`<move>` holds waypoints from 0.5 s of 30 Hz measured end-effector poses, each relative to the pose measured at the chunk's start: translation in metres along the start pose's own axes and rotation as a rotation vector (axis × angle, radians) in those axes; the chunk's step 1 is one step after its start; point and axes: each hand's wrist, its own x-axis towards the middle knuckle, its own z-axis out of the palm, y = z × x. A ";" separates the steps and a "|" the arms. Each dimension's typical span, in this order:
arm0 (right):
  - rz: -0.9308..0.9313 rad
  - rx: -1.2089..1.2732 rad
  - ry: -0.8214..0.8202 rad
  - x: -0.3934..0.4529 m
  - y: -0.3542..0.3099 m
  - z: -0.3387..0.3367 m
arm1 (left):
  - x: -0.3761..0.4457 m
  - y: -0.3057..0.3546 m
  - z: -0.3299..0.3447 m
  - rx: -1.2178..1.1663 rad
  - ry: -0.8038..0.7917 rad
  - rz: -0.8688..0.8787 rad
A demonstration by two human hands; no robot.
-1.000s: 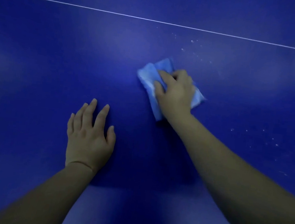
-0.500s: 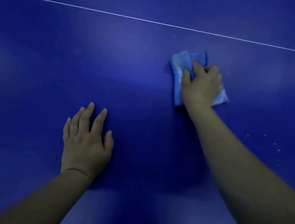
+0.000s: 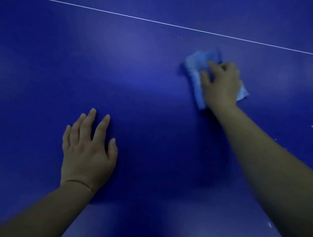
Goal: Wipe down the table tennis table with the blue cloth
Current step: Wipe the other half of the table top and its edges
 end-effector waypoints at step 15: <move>-0.182 0.081 -0.052 -0.049 -0.028 -0.009 | 0.002 0.000 -0.001 -0.012 -0.008 0.000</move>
